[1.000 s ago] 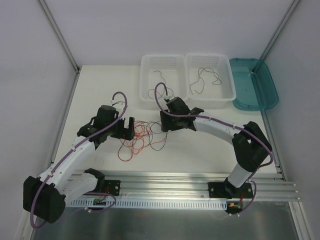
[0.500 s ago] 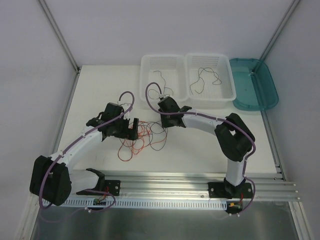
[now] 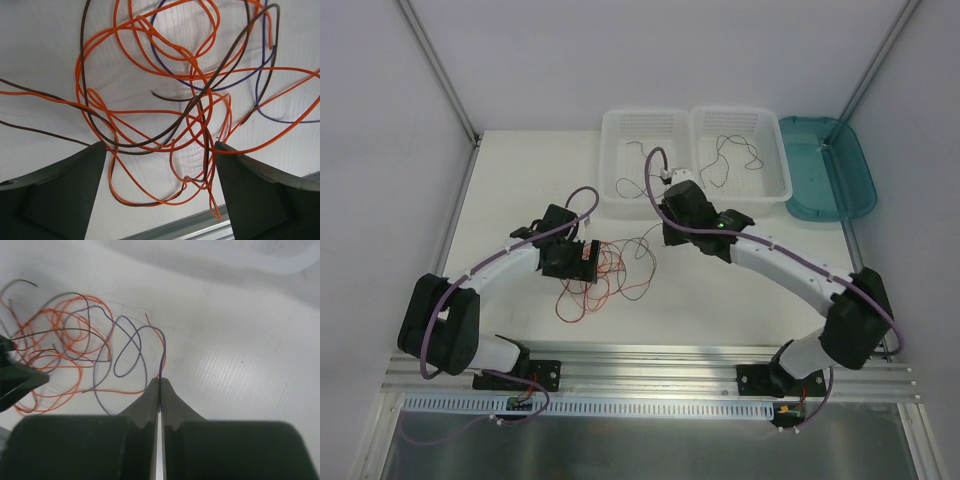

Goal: Untangle the cables

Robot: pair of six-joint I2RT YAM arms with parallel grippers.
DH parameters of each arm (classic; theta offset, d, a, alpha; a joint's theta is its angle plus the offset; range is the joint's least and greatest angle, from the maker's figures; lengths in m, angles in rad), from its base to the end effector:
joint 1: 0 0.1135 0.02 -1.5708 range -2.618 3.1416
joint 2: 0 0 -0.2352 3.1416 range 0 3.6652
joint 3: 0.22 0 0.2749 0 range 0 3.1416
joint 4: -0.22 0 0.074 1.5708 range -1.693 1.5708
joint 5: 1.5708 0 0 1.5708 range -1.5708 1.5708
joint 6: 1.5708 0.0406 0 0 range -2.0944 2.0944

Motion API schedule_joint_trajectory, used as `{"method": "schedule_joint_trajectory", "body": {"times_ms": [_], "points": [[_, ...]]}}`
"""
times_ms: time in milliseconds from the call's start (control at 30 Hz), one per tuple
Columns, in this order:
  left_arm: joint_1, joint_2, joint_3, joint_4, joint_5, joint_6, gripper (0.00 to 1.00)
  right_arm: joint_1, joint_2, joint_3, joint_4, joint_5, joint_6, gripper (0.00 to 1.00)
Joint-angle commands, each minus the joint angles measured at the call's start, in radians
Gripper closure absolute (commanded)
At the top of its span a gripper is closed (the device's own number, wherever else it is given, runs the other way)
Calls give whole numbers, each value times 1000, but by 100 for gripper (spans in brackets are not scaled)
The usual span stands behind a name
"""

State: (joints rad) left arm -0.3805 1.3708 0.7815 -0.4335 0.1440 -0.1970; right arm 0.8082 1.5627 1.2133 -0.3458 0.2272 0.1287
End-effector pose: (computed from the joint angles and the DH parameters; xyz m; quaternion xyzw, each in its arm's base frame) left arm 0.2663 -0.1128 0.1473 0.1074 0.9544 -0.1432 0.2390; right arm 0.2677 0.2669 0.2405 -0.2546 0.8644 0.0986 0.4222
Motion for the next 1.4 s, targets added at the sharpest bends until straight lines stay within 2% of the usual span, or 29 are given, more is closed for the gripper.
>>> {"method": "schedule_joint_trajectory", "body": {"times_ms": [0, 100, 300, 433, 533, 767, 833, 967, 1067, 1167, 1200, 1233, 1300, 1367], "points": [[-11, 7, 33, -8, -34, -16, 11, 9, -189, 34, -114, 50, -67, 99], [-11, 11, 36, -10, -44, -15, 24, 8, -320, 40, -177, 84, -95, 99], [-11, 19, 36, -13, -37, -13, 40, 3, -570, 74, -303, 245, -121, 99], [-11, 17, 38, -14, -37, -13, 40, -7, -725, 89, -349, 374, -144, 99], [-11, 13, 38, -17, -46, -13, 40, -15, -834, 91, -386, 530, -133, 99], [-11, -13, 36, -19, -63, -10, 40, -17, -1020, 32, -355, 650, -132, 99], [-11, -35, 36, -21, -63, -9, 39, -17, -1020, 17, -357, 646, -130, 98], [-11, -99, 29, -17, -37, 5, 35, -15, -908, 28, -546, 617, -3, 97], [-11, -157, 12, -11, -31, 22, 30, -18, -834, -70, -611, 609, 66, 93], [-12, -203, -2, -10, -11, 36, 23, -46, -770, -204, -645, 554, 158, 79], [-12, -213, -4, -8, 0, 42, 20, -58, -754, -231, -644, 522, 175, 67], [-14, -234, -7, -1, 14, 45, 18, -70, -735, -277, -638, 436, 175, 60], [-18, -252, -13, 10, 63, 62, 15, -92, -689, -299, -615, 364, 166, 51], [-30, -276, -17, 27, 94, 70, 13, -90, -668, -302, -567, 266, 111, 48]]}}
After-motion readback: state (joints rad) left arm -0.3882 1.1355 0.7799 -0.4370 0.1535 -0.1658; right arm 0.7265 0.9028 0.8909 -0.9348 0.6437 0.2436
